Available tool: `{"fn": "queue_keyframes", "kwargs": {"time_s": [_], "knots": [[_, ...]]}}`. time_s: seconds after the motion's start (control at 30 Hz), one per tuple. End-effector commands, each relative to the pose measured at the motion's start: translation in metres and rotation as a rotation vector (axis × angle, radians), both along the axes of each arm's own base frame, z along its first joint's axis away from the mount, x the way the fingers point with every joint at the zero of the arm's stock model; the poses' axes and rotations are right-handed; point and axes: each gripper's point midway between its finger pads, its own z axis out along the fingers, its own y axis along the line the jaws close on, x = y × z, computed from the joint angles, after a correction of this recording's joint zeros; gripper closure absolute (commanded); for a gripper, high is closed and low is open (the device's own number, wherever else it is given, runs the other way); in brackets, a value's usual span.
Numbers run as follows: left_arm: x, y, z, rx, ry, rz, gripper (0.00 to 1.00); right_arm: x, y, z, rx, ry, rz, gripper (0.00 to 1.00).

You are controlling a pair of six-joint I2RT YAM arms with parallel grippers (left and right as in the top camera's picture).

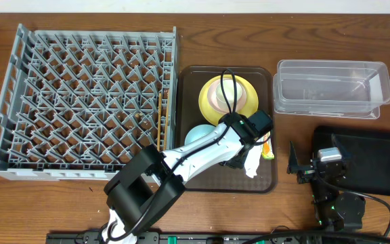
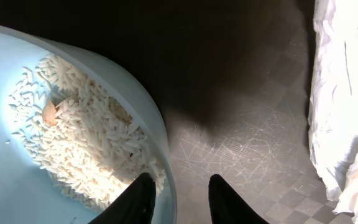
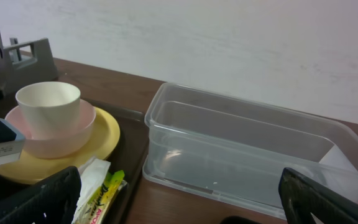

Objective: Sort waste into correct bins and load items into the dishwasher

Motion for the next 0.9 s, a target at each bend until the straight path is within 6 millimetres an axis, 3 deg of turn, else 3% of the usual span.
{"fn": "queue_keyframes", "kwargs": {"time_s": [0.0,0.27,0.6,0.73,0.87], "knots": [[0.003,0.004,-0.003,0.022,-0.013,0.008,0.68,0.000,-0.001,-0.001,0.014,0.003,-0.008,0.01],[0.009,0.006,0.007,0.020,-0.053,0.011,0.85,0.000,-0.001,-0.001,0.014,0.003,-0.008,0.01],[0.017,0.004,0.037,-0.029,-0.123,0.009,0.93,0.000,-0.001,-0.001,0.014,0.003,-0.008,0.01],[0.020,0.003,0.058,-0.076,-0.158,0.016,0.93,0.000,-0.001,-0.001,0.014,0.003,-0.008,0.01],[0.026,0.008,0.096,-0.164,-0.215,0.043,0.93,0.000,-0.001,-0.001,0.014,0.003,-0.008,0.01]]}}
